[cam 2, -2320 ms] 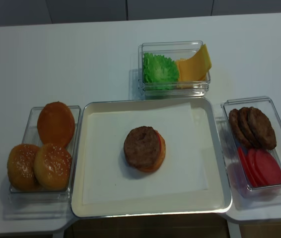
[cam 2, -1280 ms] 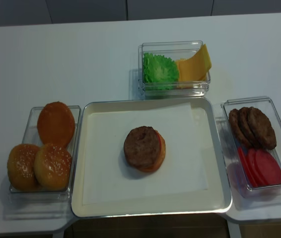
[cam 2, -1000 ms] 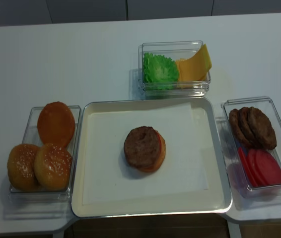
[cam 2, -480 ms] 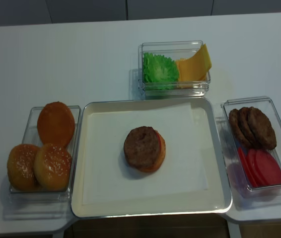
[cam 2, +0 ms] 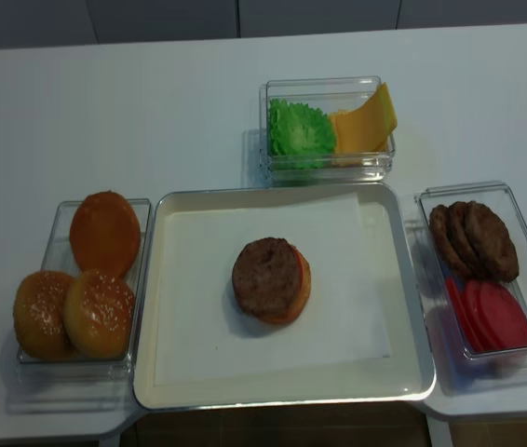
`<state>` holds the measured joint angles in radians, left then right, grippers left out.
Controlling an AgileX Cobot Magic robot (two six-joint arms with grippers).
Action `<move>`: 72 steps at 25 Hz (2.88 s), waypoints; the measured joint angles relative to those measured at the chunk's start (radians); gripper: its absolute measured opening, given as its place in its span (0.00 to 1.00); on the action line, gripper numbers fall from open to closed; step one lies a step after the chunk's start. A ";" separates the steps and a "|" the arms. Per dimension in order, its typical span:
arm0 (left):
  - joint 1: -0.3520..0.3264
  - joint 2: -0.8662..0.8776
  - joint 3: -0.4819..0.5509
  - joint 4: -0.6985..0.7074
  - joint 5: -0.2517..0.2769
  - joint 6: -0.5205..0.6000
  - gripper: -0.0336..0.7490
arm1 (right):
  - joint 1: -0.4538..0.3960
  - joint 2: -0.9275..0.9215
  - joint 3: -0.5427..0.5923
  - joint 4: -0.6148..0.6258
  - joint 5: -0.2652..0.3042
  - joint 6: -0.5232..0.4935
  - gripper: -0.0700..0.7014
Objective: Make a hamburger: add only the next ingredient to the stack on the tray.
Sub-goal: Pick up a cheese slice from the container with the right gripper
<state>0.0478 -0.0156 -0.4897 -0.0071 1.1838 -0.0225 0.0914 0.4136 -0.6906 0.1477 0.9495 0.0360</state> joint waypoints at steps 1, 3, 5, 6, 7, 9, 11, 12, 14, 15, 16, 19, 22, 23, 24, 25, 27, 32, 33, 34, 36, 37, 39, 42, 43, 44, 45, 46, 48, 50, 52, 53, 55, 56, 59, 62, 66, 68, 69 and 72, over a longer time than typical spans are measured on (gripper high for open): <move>0.000 0.000 0.000 0.000 0.000 0.000 0.42 | 0.000 0.041 -0.014 0.006 -0.017 0.000 0.69; 0.000 0.000 0.000 0.000 0.000 0.000 0.42 | 0.000 0.117 -0.048 0.021 -0.068 0.000 0.69; 0.000 0.000 0.000 0.000 0.000 0.000 0.42 | 0.000 0.205 -0.079 0.034 -0.114 0.000 0.69; 0.000 0.000 0.000 0.000 0.000 0.000 0.42 | 0.000 0.244 -0.097 0.042 -0.134 0.000 0.69; 0.000 0.000 0.000 0.000 0.000 0.000 0.42 | 0.000 0.292 -0.116 0.046 -0.148 -0.002 0.69; 0.000 0.000 0.000 0.000 0.000 0.000 0.42 | 0.000 0.391 -0.156 0.051 -0.161 -0.008 0.69; 0.000 0.000 0.000 0.000 0.000 0.000 0.42 | 0.000 0.486 -0.203 0.067 -0.168 -0.036 0.69; 0.000 0.000 0.000 0.000 0.000 0.000 0.42 | 0.000 0.538 -0.224 0.080 -0.168 -0.054 0.69; 0.000 0.000 0.000 0.000 0.000 0.000 0.42 | 0.000 0.632 -0.275 0.113 -0.170 -0.089 0.69; 0.000 0.000 0.000 0.000 0.000 0.000 0.42 | 0.000 0.682 -0.303 0.132 -0.175 -0.109 0.69; 0.000 0.000 0.000 0.000 0.000 0.000 0.42 | 0.000 0.732 -0.327 0.150 -0.177 -0.126 0.69; 0.000 0.000 0.000 0.000 0.000 0.000 0.42 | 0.000 0.868 -0.411 0.213 -0.183 -0.180 0.69; 0.000 0.000 0.000 0.000 0.000 0.000 0.42 | 0.000 0.993 -0.503 0.255 -0.186 -0.206 0.69; 0.000 0.000 0.000 0.000 0.000 0.000 0.42 | 0.000 1.035 -0.528 0.264 -0.187 -0.208 0.69; 0.000 0.000 0.000 0.000 0.000 0.000 0.42 | 0.000 1.068 -0.558 0.270 -0.187 -0.208 0.68; 0.000 0.000 0.000 0.000 0.000 0.000 0.42 | 0.000 1.106 -0.585 0.274 -0.187 -0.209 0.68; 0.000 0.000 0.000 0.000 0.000 0.000 0.42 | 0.000 1.176 -0.630 0.279 -0.187 -0.211 0.66; 0.000 0.000 0.000 0.000 0.000 0.000 0.42 | 0.000 1.308 -0.718 0.285 -0.187 -0.213 0.64; 0.000 0.000 0.000 0.000 0.000 0.000 0.42 | 0.000 1.332 -0.730 0.285 -0.188 -0.214 0.64; 0.000 0.000 0.000 0.000 0.000 0.000 0.42 | 0.000 1.356 -0.744 0.288 -0.188 -0.218 0.64; 0.000 0.000 0.000 0.000 0.000 0.000 0.42 | 0.000 1.396 -0.769 0.305 -0.188 -0.238 0.64; 0.000 0.000 0.000 0.000 0.000 0.000 0.42 | 0.000 1.416 -0.779 0.319 -0.188 -0.251 0.64; 0.000 0.000 0.000 0.000 0.000 0.000 0.42 | 0.000 1.450 -0.806 0.340 -0.188 -0.260 0.64; 0.000 0.000 0.000 0.000 0.000 0.000 0.42 | 0.000 1.497 -0.840 0.356 -0.189 -0.265 0.63; 0.000 0.000 0.000 0.000 0.000 0.000 0.42 | 0.000 1.510 -0.847 0.356 -0.192 -0.266 0.63; 0.000 0.000 0.000 0.000 0.000 0.000 0.42 | 0.000 1.521 -0.851 0.357 -0.192 -0.268 0.63; 0.000 0.000 0.000 0.000 0.000 0.000 0.42 | 0.000 1.530 -0.856 0.357 -0.192 -0.268 0.63; 0.000 0.000 0.000 0.000 0.000 0.000 0.42 | 0.000 1.534 -0.856 0.357 -0.194 -0.268 0.63; 0.000 0.000 0.000 0.000 0.000 0.000 0.42 | 0.000 1.536 -0.856 0.357 -0.195 -0.268 0.58; 0.000 0.000 0.000 0.000 0.000 0.000 0.42 | 0.000 1.536 -0.857 0.357 -0.195 -0.272 0.50; 0.000 0.000 0.000 0.000 0.000 0.000 0.42 | 0.000 1.536 -0.860 0.357 -0.192 -0.284 0.40; 0.000 0.000 0.000 0.000 0.000 0.000 0.42 | 0.000 1.536 -0.864 0.357 -0.189 -0.287 0.37; 0.000 0.000 0.000 0.000 0.000 0.000 0.42 | 0.000 1.536 -0.866 0.357 -0.189 -0.290 0.31; 0.000 0.000 0.000 0.000 0.000 0.000 0.42 | 0.000 1.536 -0.868 0.357 -0.187 -0.290 0.30; 0.000 0.000 0.000 0.000 0.000 0.000 0.42 | 0.000 1.536 -0.874 0.357 -0.183 -0.293 0.28; 0.000 0.000 0.000 0.000 0.000 0.000 0.42 | 0.000 1.536 -0.874 0.357 -0.181 -0.293 0.28; 0.000 0.000 0.000 0.000 0.000 0.000 0.42 | 0.000 1.536 -0.874 0.357 -0.175 -0.293 0.23; 0.000 0.000 0.000 0.000 0.000 0.000 0.42 | 0.000 1.536 -0.874 0.357 -0.171 -0.293 0.19; 0.000 0.000 0.000 0.000 0.000 0.000 0.42 | 0.000 1.536 -0.874 0.357 -0.170 -0.293 0.16; 0.000 0.000 0.000 0.000 0.000 0.000 0.42 | 0.000 1.536 -0.874 0.359 -0.167 -0.293 0.14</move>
<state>0.0478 -0.0156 -0.4897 -0.0071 1.1838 -0.0225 0.0914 1.9500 -1.5650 0.5071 0.7829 -0.2567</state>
